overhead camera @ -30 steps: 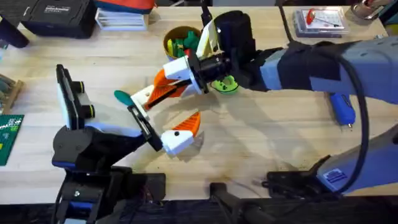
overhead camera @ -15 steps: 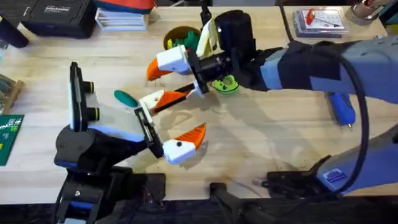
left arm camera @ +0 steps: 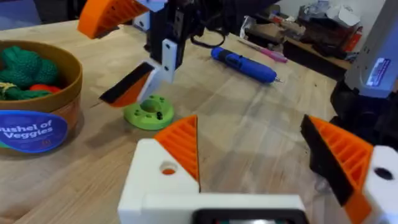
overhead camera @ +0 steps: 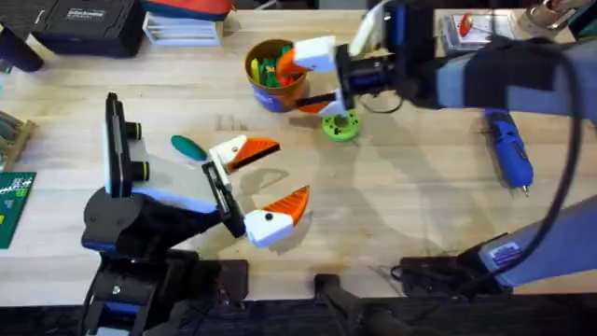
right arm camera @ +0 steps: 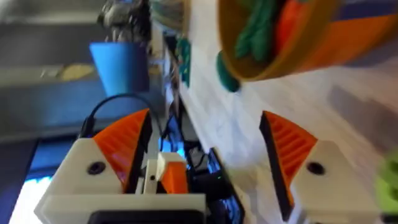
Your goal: Pick up the gripper from the table and insert it into the empty holder that is missing its gripper. Then pick up a screw, insert it into the mounting hole, and use the screwdriver to tighten it. Finally, clean up the table by picking up the vegetable and placing it into the bucket.
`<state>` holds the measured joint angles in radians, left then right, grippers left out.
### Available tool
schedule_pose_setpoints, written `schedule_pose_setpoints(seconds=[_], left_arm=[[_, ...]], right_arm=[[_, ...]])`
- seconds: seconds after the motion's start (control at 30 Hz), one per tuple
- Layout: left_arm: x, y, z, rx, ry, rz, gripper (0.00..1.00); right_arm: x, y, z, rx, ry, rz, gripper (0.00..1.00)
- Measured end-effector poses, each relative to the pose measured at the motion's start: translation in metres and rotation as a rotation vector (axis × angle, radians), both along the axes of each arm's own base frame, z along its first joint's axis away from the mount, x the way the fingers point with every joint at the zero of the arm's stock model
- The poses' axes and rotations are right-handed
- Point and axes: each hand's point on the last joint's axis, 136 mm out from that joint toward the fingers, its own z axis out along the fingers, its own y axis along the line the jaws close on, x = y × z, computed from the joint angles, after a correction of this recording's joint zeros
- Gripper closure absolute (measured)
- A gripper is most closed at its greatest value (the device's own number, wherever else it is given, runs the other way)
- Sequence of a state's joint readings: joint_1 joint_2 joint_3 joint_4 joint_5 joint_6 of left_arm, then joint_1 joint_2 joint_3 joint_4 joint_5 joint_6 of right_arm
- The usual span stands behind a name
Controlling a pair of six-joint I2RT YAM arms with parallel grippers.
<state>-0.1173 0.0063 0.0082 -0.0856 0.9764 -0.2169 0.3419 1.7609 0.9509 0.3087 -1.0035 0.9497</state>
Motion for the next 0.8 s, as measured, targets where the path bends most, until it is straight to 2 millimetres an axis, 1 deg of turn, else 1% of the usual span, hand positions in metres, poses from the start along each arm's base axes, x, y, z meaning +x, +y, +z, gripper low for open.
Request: schedule_pose_setpoints(seconds=[0.07,0.17,0.3,0.4,0.47,0.53,0.6,0.7,0.8], left_arm=[[0.000,0.000,0.000,0.000,0.000,0.000,0.016],[0.000,0.000,0.000,0.000,0.000,0.000,0.016],[0.000,0.000,0.000,0.000,0.000,0.000,0.015],[0.000,0.000,0.000,0.000,0.000,0.000,0.015],[0.000,0.000,0.000,0.000,0.000,0.000,0.016],[0.000,0.000,0.000,0.000,0.000,0.000,0.015],[0.000,0.000,0.000,0.000,0.000,0.000,0.016],[0.000,0.000,0.000,0.000,0.000,0.000,0.015],[0.000,0.000,0.000,0.000,0.000,0.000,0.015]], right_arm=[[0.007,-0.017,-0.001,-0.051,0.004,-0.050,0.007],[0.010,-0.038,0.008,-0.156,-0.021,-0.100,0.007],[0.003,-0.061,0.027,-0.372,-0.116,-0.131,0.006],[-0.007,-0.077,0.030,-0.612,-0.227,-0.135,0.007],[-0.013,-0.083,0.026,-0.755,-0.297,-0.117,0.007],[-0.020,-0.087,0.016,-0.890,-0.352,-0.076,0.007],[-0.025,-0.088,0.005,-0.980,-0.383,-0.033,0.007],[-0.029,-0.090,-0.006,-1.065,-0.405,0.011,0.007],[-0.028,-0.090,-0.013,-1.108,-0.420,0.032,0.011]])
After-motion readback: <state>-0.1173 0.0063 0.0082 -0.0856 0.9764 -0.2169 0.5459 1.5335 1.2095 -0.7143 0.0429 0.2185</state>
